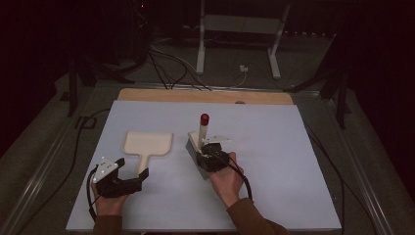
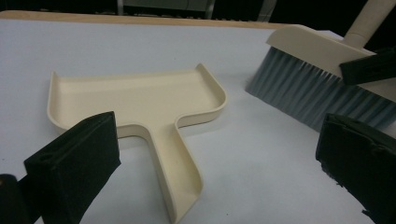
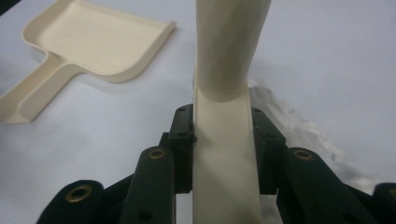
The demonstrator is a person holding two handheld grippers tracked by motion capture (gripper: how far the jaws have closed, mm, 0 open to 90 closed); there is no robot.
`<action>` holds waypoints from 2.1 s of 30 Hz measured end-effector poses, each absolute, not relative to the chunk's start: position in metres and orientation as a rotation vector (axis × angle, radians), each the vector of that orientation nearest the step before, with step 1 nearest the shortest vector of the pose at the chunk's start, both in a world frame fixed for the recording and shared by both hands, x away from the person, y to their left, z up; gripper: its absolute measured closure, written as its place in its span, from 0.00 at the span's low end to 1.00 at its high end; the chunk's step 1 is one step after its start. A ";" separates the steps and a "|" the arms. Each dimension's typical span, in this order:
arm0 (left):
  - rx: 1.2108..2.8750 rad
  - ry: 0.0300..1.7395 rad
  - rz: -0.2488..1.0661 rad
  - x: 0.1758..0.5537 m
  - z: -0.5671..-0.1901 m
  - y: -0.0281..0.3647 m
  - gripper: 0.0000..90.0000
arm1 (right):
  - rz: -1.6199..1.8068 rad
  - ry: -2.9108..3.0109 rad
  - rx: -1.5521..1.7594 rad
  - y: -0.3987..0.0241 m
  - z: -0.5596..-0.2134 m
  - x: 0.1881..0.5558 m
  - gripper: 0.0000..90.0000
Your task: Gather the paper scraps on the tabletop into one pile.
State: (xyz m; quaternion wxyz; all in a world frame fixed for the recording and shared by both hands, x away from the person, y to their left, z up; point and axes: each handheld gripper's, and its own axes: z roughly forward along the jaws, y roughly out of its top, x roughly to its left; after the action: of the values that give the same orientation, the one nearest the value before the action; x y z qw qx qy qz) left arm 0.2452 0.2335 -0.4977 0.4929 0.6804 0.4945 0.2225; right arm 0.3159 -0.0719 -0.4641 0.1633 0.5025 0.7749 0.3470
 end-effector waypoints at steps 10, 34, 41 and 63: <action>1.654 1.198 0.539 0.246 -0.498 0.232 0.01 | 0.998 2.198 1.469 -0.092 -0.463 0.315 0.75; 1.653 1.201 0.539 0.247 -0.498 0.233 0.01 | 1.354 2.058 1.480 -0.124 -0.415 0.325 0.75; 1.656 1.202 0.539 0.247 -0.499 0.233 0.01 | 1.331 1.966 1.516 -0.160 -0.404 0.335 0.75; 1.661 1.203 0.538 0.247 -0.499 0.231 0.01 | 1.052 2.086 1.432 -0.232 -0.453 0.358 0.75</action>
State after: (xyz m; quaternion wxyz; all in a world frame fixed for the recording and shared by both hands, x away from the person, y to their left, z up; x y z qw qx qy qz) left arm 0.2474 0.2313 -0.4992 0.4887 0.6835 0.4950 0.2214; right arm 0.3576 -0.2318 -0.4532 0.1993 0.5121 0.7459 0.3764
